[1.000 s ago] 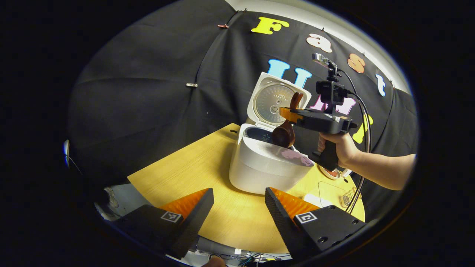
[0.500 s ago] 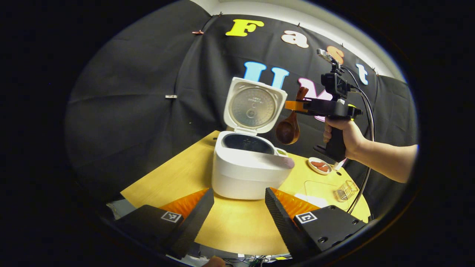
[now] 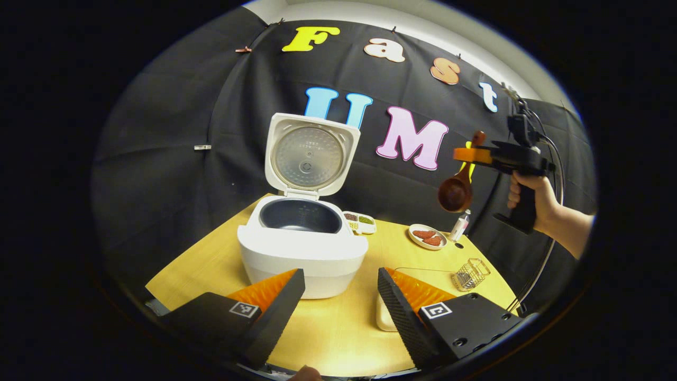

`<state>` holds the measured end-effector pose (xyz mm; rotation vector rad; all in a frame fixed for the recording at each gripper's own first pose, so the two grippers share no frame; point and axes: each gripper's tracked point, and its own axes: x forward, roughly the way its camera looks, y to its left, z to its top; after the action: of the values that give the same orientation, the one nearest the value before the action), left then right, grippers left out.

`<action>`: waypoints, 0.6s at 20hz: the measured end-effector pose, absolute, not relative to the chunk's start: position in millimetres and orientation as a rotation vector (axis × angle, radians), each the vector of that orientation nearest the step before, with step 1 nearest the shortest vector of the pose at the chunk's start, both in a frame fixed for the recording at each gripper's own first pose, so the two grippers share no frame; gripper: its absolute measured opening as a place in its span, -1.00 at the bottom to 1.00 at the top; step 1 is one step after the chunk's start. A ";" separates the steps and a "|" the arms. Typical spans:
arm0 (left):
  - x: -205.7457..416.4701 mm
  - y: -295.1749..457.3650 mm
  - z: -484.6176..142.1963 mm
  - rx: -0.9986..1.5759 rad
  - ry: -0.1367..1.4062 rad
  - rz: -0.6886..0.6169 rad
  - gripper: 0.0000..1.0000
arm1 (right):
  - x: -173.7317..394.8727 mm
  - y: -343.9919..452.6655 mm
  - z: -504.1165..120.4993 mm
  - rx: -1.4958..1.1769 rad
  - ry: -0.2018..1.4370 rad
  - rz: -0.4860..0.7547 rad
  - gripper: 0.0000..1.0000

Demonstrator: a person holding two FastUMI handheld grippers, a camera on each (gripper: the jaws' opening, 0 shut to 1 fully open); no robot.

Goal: Close the left gripper, press the button to open the rice cooker; take a wooden spoon from the chopstick holder with the right hand, scoop a spoonful of rice and pour it into the rice cooker, then put the wooden spoon back into the chopstick holder.

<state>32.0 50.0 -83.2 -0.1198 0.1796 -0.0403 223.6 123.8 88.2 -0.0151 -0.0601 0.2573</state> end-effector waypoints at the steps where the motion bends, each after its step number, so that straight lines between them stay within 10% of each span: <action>1: 34.4 44.8 -78.3 -0.122 0.174 -0.037 0.91 | 224.7 98.9 84.4 -0.015 -0.054 0.225 -0.69; 12: 60.4 17.4 -49.9 -0.066 0.171 0.052 0.92 | 244.5 -91.3 -1.8 0.195 0.103 -0.002 -0.68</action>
<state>60.4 17.4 -49.9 -0.0655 0.1712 0.0521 244.5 -91.3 -1.8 0.1953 0.1027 -0.0019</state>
